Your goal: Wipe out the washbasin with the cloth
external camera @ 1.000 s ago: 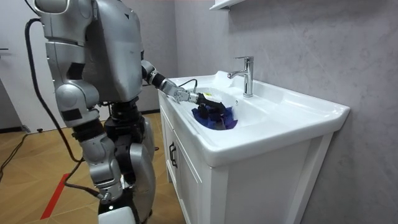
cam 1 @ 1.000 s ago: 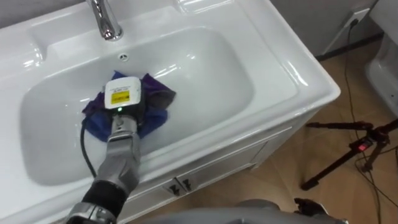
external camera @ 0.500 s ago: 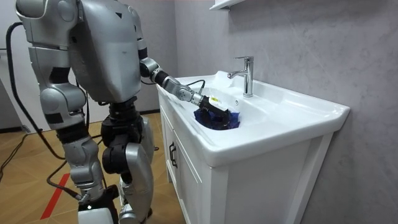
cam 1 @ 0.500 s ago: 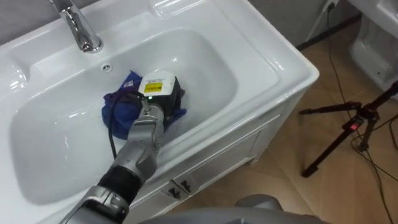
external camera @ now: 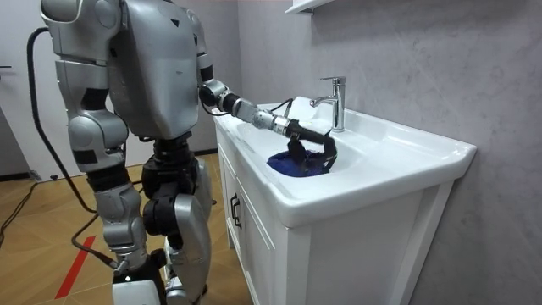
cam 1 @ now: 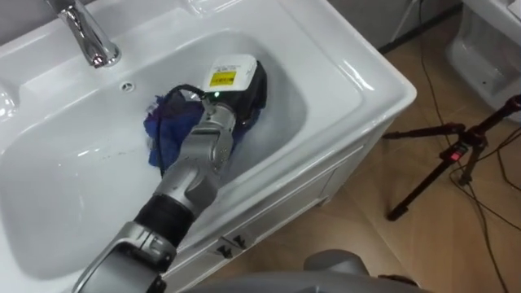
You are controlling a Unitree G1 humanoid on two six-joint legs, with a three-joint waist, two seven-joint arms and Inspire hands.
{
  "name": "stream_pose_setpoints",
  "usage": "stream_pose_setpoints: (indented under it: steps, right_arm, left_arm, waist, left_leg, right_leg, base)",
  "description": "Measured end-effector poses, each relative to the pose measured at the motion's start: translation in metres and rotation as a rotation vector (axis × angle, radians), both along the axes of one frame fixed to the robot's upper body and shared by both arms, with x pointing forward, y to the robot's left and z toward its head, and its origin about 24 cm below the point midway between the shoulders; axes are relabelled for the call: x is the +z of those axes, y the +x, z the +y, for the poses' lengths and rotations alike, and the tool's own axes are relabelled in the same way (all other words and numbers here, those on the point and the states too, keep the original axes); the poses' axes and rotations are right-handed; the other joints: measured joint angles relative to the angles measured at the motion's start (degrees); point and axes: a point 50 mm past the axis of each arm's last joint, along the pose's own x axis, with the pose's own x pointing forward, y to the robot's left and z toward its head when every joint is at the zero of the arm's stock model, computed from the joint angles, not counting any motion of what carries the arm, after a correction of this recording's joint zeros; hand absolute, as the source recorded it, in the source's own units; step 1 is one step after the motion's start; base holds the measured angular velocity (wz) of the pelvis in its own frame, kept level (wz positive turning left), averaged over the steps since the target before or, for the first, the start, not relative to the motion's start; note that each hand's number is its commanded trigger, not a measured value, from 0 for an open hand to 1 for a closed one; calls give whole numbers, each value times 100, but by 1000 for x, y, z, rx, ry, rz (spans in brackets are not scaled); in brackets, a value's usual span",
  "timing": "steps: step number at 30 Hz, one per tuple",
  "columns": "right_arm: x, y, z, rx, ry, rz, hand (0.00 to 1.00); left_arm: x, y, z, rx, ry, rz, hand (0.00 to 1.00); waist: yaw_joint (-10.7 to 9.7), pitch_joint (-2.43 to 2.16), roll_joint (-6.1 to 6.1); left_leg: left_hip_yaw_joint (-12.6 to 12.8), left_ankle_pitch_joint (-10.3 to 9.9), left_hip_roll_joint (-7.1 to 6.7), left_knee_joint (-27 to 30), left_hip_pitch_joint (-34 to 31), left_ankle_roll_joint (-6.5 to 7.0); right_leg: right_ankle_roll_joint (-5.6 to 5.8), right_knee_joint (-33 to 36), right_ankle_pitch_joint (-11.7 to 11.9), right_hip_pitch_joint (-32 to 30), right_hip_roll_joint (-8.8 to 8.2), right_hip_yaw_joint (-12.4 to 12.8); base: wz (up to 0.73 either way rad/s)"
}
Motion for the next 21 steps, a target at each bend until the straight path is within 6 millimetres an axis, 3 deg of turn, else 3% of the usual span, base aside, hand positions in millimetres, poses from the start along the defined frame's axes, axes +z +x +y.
stream_pose_setpoints:
  steps: [14,21]
  right_arm:
    - [0,-2,1,3,-6,9,0]
    - [0,-2,0,5,-11,8,0]
  left_arm:
    - [39,1,-4,-17,-143,-196,100]
    - [20,1,1,5,-100,-129,100]
  waist:
    - [82,9,31]
    - [144,15,22]
  left_leg:
    - [-35,-1,-18,0,88,2]
    - [-29,-2,-14,-2,95,3]
  right_leg:
    - [0,-7,0,40,1,102]
    - [1,3,0,55,1,68]
  base:
    - [-3]
    - [2]
